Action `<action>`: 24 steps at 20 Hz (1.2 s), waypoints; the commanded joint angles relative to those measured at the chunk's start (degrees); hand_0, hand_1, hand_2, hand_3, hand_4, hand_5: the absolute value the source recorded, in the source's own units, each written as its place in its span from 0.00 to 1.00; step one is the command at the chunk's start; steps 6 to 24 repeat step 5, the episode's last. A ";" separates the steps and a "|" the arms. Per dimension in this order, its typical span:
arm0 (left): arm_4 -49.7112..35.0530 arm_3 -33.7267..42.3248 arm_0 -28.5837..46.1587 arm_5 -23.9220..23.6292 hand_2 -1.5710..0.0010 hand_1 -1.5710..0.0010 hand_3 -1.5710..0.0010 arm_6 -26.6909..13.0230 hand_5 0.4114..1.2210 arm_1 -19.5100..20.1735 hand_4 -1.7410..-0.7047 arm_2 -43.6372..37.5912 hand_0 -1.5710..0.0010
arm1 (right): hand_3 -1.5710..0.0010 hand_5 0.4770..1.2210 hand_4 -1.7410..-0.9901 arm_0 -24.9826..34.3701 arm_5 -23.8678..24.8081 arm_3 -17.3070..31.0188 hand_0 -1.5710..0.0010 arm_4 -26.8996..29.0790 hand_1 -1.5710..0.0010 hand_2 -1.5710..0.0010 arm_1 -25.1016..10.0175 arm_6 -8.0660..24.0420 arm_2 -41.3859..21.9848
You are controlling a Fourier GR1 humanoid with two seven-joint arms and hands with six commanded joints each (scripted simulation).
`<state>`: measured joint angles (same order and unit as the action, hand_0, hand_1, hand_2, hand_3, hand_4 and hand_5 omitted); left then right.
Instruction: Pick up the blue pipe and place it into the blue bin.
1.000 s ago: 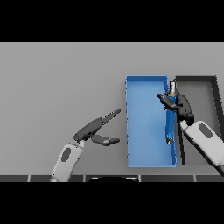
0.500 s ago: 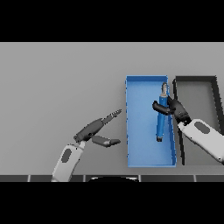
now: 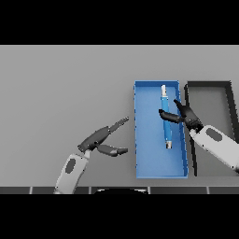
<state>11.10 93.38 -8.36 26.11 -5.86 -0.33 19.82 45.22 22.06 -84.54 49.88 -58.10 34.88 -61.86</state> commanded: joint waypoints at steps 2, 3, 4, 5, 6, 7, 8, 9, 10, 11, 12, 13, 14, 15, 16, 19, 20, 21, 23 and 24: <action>0.12 -0.32 -0.02 -0.02 1.00 1.00 1.00 0.44 0.02 0.22 0.83 -0.15 1.00 | 1.00 0.24 0.96 0.28 -0.25 0.03 1.00 0.57 1.00 1.00 -0.41 0.04 -0.41; 0.27 -0.39 0.52 -0.02 1.00 1.00 1.00 0.87 0.02 0.43 0.83 -0.07 1.00 | 1.00 0.24 0.96 0.21 -0.36 -0.36 1.00 0.04 1.00 1.00 -0.72 -0.27 -0.72; 0.08 0.06 0.90 0.14 1.00 1.00 1.00 1.27 0.02 0.51 0.83 0.02 1.00 | 1.00 0.23 0.96 0.42 -0.66 0.17 1.00 -0.12 1.00 1.00 0.04 -0.35 -0.93; 0.07 0.34 1.02 0.12 1.00 1.00 1.00 1.58 0.02 0.44 0.83 0.18 1.00 | 1.00 0.22 0.96 0.21 -0.53 0.09 1.00 0.29 1.00 1.00 0.08 -0.20 -0.77; 0.07 0.34 1.02 0.12 1.00 1.00 1.00 1.58 0.02 0.44 0.83 0.18 1.00 | 1.00 0.22 0.96 0.21 -0.53 0.09 1.00 0.29 1.00 1.00 0.08 -0.20 -0.77; 0.07 0.34 1.02 0.12 1.00 1.00 1.00 1.58 0.02 0.44 0.83 0.18 1.00 | 1.00 0.22 0.96 0.21 -0.53 0.09 1.00 0.29 1.00 1.00 0.08 -0.20 -0.77; 0.07 0.34 1.02 0.12 1.00 1.00 1.00 1.58 0.02 0.44 0.83 0.18 1.00 | 1.00 0.22 0.96 0.21 -0.53 0.09 1.00 0.29 1.00 1.00 0.08 -0.20 -0.77; 0.07 0.34 1.02 0.12 1.00 1.00 1.00 1.58 0.02 0.44 0.83 0.18 1.00 | 1.00 0.22 0.96 0.21 -0.53 0.09 1.00 0.29 1.00 1.00 0.08 -0.20 -0.77; 0.07 0.34 1.02 0.12 1.00 1.00 1.00 1.58 0.02 0.44 0.83 0.18 1.00 | 1.00 0.22 0.96 0.21 -0.53 0.09 1.00 0.29 1.00 1.00 0.08 -0.20 -0.77; 0.07 0.34 1.02 0.12 1.00 1.00 1.00 1.58 0.02 0.44 0.83 0.18 1.00 | 1.00 0.22 0.96 0.21 -0.53 0.09 1.00 0.29 1.00 1.00 0.08 -0.20 -0.77; 0.07 0.34 1.02 0.12 1.00 1.00 1.00 1.58 0.02 0.44 0.83 0.18 1.00 | 1.00 0.22 0.96 0.21 -0.53 0.09 1.00 0.29 1.00 1.00 0.08 -0.20 -0.77; 0.07 0.34 1.02 0.12 1.00 1.00 1.00 1.58 0.02 0.44 0.83 0.18 1.00 | 1.00 0.22 0.96 0.21 -0.53 0.09 1.00 0.29 1.00 1.00 0.08 -0.20 -0.77; 0.07 0.34 1.02 0.12 1.00 1.00 1.00 1.58 0.02 0.44 0.83 0.18 1.00 | 1.00 0.22 0.96 0.21 -0.53 0.09 1.00 0.29 1.00 1.00 0.08 -0.20 -0.77; 0.07 0.34 1.02 0.12 1.00 1.00 1.00 1.58 0.02 0.44 0.83 0.18 1.00 | 1.00 0.22 0.96 0.21 -0.53 0.09 1.00 0.29 1.00 1.00 0.08 -0.20 -0.77; 0.07 0.34 1.02 0.12 1.00 1.00 1.00 1.58 0.02 0.44 0.83 0.18 1.00 | 1.00 0.22 0.96 0.21 -0.53 0.09 1.00 0.29 1.00 1.00 0.08 -0.20 -0.77; 0.07 0.34 1.02 0.12 1.00 1.00 1.00 1.58 0.02 0.44 0.83 0.18 1.00 | 1.00 0.22 0.96 0.21 -0.53 0.09 1.00 0.29 1.00 1.00 0.08 -0.20 -0.77; 0.07 0.34 1.02 0.12 1.00 1.00 1.00 1.58 0.02 0.44 0.83 0.18 1.00 | 1.00 0.22 0.96 0.21 -0.53 0.09 1.00 0.29 1.00 1.00 0.08 -0.20 -0.77; 0.07 0.34 1.02 0.12 1.00 1.00 1.00 1.58 0.02 0.44 0.83 0.18 1.00 | 1.00 0.22 0.96 0.21 -0.53 0.09 1.00 0.29 1.00 1.00 0.08 -0.20 -0.77; 0.07 0.34 1.02 0.12 1.00 1.00 1.00 1.58 0.02 0.44 0.83 0.18 1.00 | 1.00 0.22 0.96 0.21 -0.53 0.09 1.00 0.29 1.00 1.00 0.08 -0.20 -0.77; 0.07 0.34 1.02 0.12 1.00 1.00 1.00 1.58 0.02 0.44 0.83 0.18 1.00 | 1.00 0.22 0.96 0.21 -0.53 0.09 1.00 0.29 1.00 1.00 0.08 -0.20 -0.77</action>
